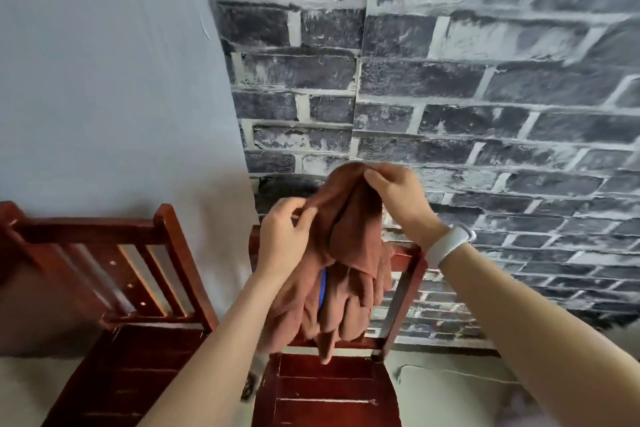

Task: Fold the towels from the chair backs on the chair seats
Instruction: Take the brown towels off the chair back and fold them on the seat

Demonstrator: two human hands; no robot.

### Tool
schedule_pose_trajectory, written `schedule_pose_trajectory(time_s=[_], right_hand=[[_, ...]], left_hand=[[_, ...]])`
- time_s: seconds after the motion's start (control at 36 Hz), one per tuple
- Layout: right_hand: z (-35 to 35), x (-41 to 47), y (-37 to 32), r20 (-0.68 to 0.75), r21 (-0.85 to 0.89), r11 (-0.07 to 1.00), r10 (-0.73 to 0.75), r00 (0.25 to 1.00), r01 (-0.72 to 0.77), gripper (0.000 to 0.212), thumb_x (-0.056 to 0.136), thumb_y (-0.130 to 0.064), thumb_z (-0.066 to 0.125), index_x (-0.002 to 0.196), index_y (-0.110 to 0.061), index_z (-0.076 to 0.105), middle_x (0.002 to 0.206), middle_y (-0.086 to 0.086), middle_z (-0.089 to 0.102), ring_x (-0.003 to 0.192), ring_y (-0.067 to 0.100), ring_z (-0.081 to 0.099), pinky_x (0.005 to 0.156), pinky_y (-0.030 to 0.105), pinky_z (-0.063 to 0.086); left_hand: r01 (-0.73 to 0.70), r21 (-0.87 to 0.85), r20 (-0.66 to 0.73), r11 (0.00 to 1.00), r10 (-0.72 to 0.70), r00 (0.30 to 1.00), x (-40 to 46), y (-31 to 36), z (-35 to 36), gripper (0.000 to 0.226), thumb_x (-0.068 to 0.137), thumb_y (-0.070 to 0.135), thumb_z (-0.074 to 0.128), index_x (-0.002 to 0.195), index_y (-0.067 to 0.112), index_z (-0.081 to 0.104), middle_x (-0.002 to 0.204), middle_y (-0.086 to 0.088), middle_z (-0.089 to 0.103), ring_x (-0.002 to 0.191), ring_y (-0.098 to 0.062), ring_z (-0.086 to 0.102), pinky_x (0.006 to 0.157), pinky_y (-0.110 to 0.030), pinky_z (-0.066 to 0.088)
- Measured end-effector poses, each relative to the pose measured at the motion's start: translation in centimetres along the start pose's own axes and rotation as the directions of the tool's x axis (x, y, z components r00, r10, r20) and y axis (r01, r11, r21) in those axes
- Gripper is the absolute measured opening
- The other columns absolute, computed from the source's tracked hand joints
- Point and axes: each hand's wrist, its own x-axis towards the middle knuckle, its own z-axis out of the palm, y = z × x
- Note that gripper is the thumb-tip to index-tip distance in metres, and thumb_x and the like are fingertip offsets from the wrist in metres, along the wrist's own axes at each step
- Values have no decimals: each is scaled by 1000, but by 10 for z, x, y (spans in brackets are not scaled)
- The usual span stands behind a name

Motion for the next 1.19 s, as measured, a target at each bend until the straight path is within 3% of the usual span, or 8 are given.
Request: schedule_pose_trajectory(time_s=[0.31,0.44,0.58,0.67,0.83,0.92,1.06,1.19], right_hand=[[-78,-26,-87,-409,98,935,-275,870,341,25,87,-17,55,64,-27,61,56,-18,57,58,-6,47,58,10,37],[-112,-57,-52,-81,-302,947,-138,987,107,20,89,-15,57,72,-21,67,69,-9,62,65,-3,51,58,2,36],[-123,-111,6,-190,-437,900,-84,978,-7,11,87,-12,60,90,-4,67,73,-1,63,65,10,54,60,15,40],[-114,-150,30,-320,-348,932,-15,947,-103,31,89,-23,56,77,4,64,62,12,61,57,16,49,54,27,37],[-90,-195,47,48,75,913,397,916,-400,50,90,-47,47,87,-3,70,78,10,71,67,13,62,66,22,51],[-94,-194,54,-91,208,927,336,938,-312,24,91,-25,54,96,-6,67,82,6,65,74,11,57,69,27,47],[-114,-178,55,-358,126,973,228,906,-195,17,90,-2,48,91,-11,63,90,10,65,85,20,59,80,38,48],[-135,-157,53,-331,-194,952,164,929,-237,14,91,-6,48,96,-6,60,89,5,60,82,17,55,67,25,41]], left_hand=[[-343,-277,173,898,398,901,36,107,-53,8,90,18,56,83,21,58,69,15,56,64,6,52,61,-9,36],[-223,-224,507,949,309,804,13,113,-41,6,93,25,51,92,23,57,84,20,56,80,9,52,69,-10,38],[29,-274,576,961,140,806,-13,125,-20,10,89,24,59,88,16,66,89,-1,69,88,-16,64,83,-32,48],[118,-278,544,953,55,838,-26,132,1,8,86,23,62,79,22,66,83,7,66,87,-12,61,83,-30,46],[323,-314,553,893,-105,827,-59,145,40,7,85,21,65,79,17,67,85,0,67,90,-18,62,85,-34,49],[434,-349,594,831,-162,788,-73,149,49,15,87,16,62,99,7,66,97,-8,67,95,-22,63,89,-44,51],[597,-431,751,677,-97,653,-86,142,53,18,93,3,48,103,11,61,89,-7,67,76,-19,66,74,-32,56],[506,-346,726,790,-116,678,-95,111,62,23,94,11,48,112,19,60,102,1,65,93,-13,63,81,-26,48]])
